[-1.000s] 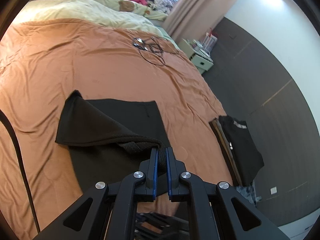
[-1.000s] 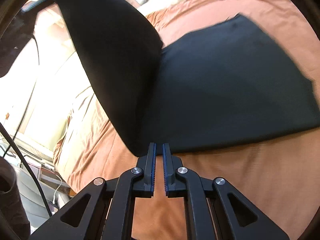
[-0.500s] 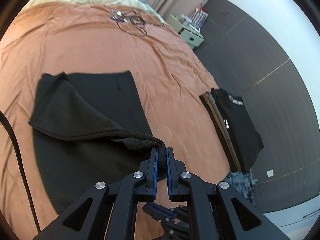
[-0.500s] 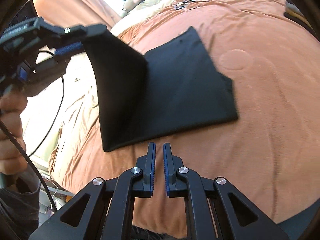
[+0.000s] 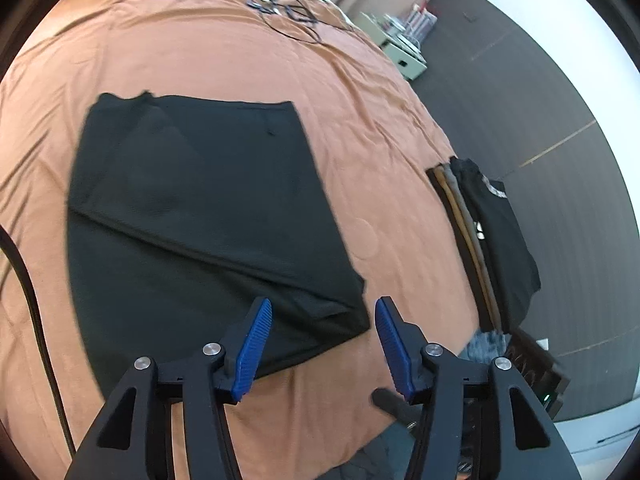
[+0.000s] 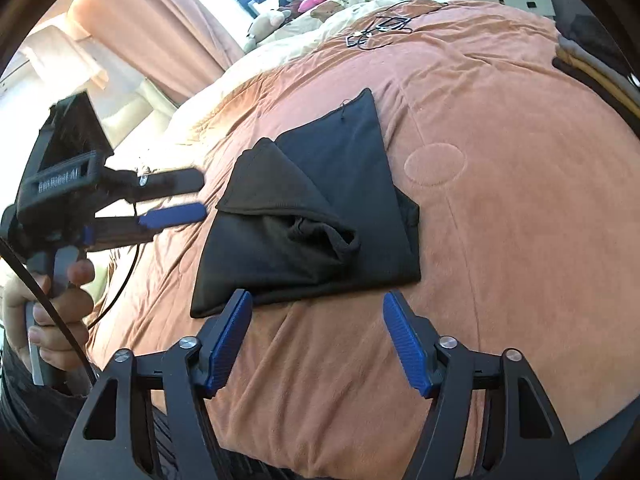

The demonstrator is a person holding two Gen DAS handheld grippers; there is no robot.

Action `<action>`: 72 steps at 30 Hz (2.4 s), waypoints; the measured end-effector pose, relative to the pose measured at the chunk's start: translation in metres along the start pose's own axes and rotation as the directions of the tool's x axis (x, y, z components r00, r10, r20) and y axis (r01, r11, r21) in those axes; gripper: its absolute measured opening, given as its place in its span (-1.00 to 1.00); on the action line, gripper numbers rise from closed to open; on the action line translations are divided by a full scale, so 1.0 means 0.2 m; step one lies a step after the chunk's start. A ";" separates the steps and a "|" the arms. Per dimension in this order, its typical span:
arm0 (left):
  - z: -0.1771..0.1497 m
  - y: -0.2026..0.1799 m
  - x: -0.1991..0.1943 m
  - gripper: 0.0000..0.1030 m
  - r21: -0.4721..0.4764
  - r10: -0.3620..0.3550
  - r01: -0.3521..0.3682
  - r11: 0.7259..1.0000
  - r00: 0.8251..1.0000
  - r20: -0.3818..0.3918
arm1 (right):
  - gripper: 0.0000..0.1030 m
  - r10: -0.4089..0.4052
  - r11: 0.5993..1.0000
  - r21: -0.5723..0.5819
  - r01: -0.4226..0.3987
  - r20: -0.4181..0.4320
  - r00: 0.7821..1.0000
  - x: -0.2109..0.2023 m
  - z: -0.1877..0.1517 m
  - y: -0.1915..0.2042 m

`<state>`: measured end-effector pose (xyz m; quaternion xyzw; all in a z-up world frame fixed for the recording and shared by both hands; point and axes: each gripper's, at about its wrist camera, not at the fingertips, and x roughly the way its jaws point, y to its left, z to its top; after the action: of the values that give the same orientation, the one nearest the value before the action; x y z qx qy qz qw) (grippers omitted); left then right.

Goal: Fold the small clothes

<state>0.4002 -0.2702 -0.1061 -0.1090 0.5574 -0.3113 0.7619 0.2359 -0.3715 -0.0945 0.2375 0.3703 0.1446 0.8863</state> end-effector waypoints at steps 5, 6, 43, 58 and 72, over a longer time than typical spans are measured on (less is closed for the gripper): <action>-0.05 0.13 -0.03 0.07 -0.026 0.053 -0.053 0.998 0.999 0.003 | -0.16 -0.030 0.998 -0.060 0.027 -0.042 0.999 0.06 0.05 0.04; -0.07 0.16 -0.04 0.07 -0.034 0.067 -0.066 0.997 0.998 0.003 | -0.16 -0.041 0.997 -0.071 0.038 -0.050 0.998 0.09 0.07 0.05; -0.28 0.59 0.03 -0.15 -0.091 0.298 -0.301 0.949 0.954 -0.045 | -0.99 -0.029 0.986 -0.164 -0.008 -0.219 0.975 0.46 0.50 -0.05; -0.27 0.61 -0.01 -0.15 -0.120 0.230 -0.232 0.965 0.973 -0.027 | -0.99 -0.057 0.992 -0.120 0.031 -0.223 0.973 0.46 0.37 -0.10; -0.29 0.58 0.05 -0.62 -0.018 0.314 -0.316 0.948 0.946 -0.087 | -0.95 -0.079 0.992 -0.112 0.055 -0.220 0.972 0.40 0.41 -0.11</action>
<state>0.3900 -0.1751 -0.1950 -0.0175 0.6037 -0.1811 0.7762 0.3512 -0.3809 -0.1022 0.1603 0.4675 0.1594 0.8546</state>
